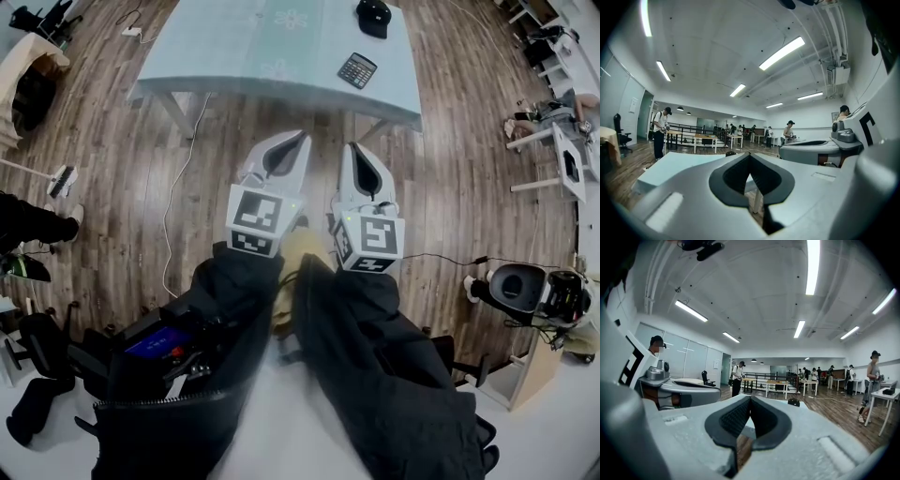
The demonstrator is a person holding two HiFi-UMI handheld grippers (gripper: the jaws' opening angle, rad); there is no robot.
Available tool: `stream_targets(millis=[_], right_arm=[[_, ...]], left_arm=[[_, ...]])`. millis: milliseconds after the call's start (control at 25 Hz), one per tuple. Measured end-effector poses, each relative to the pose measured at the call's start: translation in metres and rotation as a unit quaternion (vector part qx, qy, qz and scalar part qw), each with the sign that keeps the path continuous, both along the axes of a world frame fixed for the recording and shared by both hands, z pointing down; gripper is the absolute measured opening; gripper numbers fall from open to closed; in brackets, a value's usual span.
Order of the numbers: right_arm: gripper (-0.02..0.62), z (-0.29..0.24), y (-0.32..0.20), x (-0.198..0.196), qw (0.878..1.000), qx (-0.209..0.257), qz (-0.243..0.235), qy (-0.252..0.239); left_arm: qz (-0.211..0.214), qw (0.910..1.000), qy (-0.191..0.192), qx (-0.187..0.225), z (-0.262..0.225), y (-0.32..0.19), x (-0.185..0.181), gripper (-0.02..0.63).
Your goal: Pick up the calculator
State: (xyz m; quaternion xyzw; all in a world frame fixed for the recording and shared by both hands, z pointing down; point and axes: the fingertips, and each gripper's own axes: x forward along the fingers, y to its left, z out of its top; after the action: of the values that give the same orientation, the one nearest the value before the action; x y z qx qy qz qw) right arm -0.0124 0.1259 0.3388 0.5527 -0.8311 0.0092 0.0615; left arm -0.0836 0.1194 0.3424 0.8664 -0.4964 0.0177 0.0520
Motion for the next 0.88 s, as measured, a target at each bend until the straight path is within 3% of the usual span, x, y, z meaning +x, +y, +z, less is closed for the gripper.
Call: stream_targets(millis=[360, 880], right_arm=[[0.0, 0.004, -0.058, -0.004, 1.0, -0.003, -0.019, -0.004], [0.0, 0.007, -0.246, 0.09, 1.0, -0.006, -0.02, -0.01]], left_arm=[[-0.016, 0.9998, -0.008, -0.001, 0.003, -0.059, -0.003, 0.002], [-0.025, 0.9995, -0.016, -0.005, 0.006, -0.245, 0.078, 0.002]])
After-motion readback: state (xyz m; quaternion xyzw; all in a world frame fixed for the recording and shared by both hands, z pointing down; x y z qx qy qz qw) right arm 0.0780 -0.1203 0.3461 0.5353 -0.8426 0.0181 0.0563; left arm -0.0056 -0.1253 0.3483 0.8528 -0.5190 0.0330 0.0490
